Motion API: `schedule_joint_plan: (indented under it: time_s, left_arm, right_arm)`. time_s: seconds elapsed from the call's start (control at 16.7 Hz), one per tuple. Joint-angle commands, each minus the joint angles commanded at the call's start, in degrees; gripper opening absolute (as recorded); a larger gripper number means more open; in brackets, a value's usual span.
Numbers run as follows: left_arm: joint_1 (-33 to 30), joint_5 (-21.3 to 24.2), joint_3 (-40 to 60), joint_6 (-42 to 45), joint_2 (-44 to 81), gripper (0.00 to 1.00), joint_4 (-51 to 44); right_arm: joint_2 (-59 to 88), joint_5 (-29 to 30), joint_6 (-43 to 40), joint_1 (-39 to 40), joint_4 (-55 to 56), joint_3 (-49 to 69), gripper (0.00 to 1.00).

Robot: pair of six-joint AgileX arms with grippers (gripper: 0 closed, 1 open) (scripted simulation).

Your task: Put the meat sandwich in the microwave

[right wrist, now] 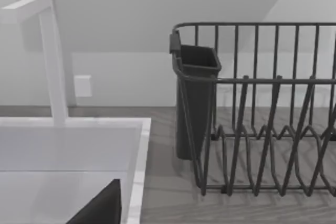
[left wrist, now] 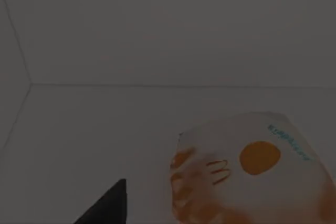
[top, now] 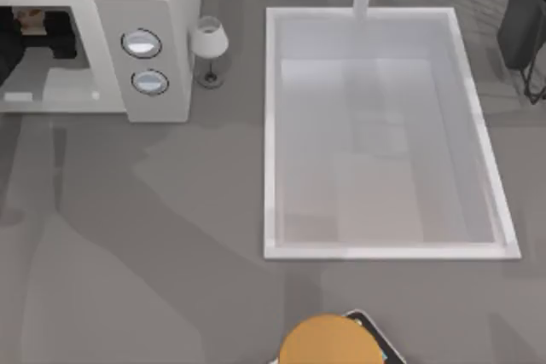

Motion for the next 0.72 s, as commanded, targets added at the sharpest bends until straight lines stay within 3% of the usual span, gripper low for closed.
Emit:
schedule_joint_plan:
  time_s: [0.06, 0.12, 0.72]
  left_arm:
    - [0.00, 0.00, 0.00, 0.00, 0.00, 1.00, 0.00]
    - [1.12, 0.01, -13.07, 0.00, -8.66, 1.00, 4.78]
    - [1.09, -0.15, -8.46, 0.06, -19.77, 1.00, -10.99]
  right_arm:
    - [0.00, 0.00, 0.00, 0.00, 0.00, 0.00, 1.00]
    - [0.00, 0.00, 0.00, 0.00, 0.00, 0.00, 1.00]
    - [0.00, 0.00, 0.00, 0.00, 0.00, 0.00, 1.00]
